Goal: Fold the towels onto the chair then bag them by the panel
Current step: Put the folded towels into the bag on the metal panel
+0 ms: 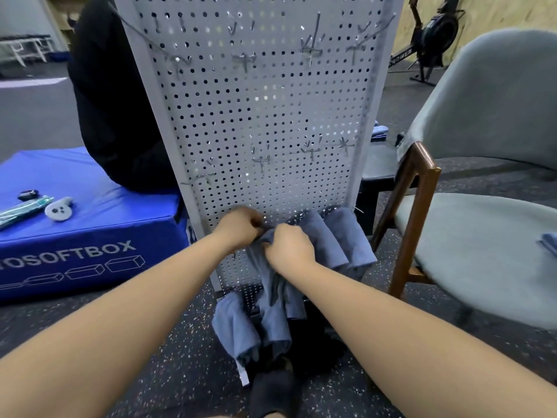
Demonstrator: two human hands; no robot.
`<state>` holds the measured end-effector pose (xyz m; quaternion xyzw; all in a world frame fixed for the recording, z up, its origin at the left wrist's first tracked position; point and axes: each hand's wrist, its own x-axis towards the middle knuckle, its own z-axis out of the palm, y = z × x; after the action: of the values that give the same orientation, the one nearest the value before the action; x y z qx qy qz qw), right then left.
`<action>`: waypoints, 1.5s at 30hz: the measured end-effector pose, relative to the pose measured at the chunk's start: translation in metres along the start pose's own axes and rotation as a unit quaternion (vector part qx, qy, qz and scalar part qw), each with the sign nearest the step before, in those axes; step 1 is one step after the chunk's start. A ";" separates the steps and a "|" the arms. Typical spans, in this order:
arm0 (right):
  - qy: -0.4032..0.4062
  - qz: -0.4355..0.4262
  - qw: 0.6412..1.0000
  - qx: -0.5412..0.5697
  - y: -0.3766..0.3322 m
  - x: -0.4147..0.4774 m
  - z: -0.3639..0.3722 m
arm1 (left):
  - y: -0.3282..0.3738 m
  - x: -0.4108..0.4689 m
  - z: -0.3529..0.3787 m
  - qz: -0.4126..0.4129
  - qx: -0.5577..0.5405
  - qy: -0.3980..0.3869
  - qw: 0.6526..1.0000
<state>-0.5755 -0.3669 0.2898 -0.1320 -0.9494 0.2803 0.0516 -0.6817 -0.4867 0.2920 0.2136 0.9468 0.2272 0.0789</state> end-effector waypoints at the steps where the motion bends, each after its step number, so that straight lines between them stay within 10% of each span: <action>1: -0.005 0.003 1.000 -0.007 0.002 0.000 0.005 | 0.002 -0.002 0.003 -0.005 0.029 0.015 0.999; 17: 0.004 -0.028 0.998 -0.048 0.045 -0.060 -0.088 | 0.106 -0.033 -0.019 0.046 -0.022 0.093 0.994; 31: 0.196 0.085 0.968 -0.135 0.157 -0.161 -0.326 | 0.373 -0.065 0.023 0.218 -0.159 -0.029 0.962; 45: 0.199 0.234 0.946 -0.104 0.289 -0.206 -0.429 | 0.529 -0.040 0.128 0.151 -0.277 -0.137 0.939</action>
<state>-0.2400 0.0318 0.4863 -0.4082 -0.8861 0.1523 0.1583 -0.4198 -0.0275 0.4263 0.3533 0.7831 0.4579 0.2285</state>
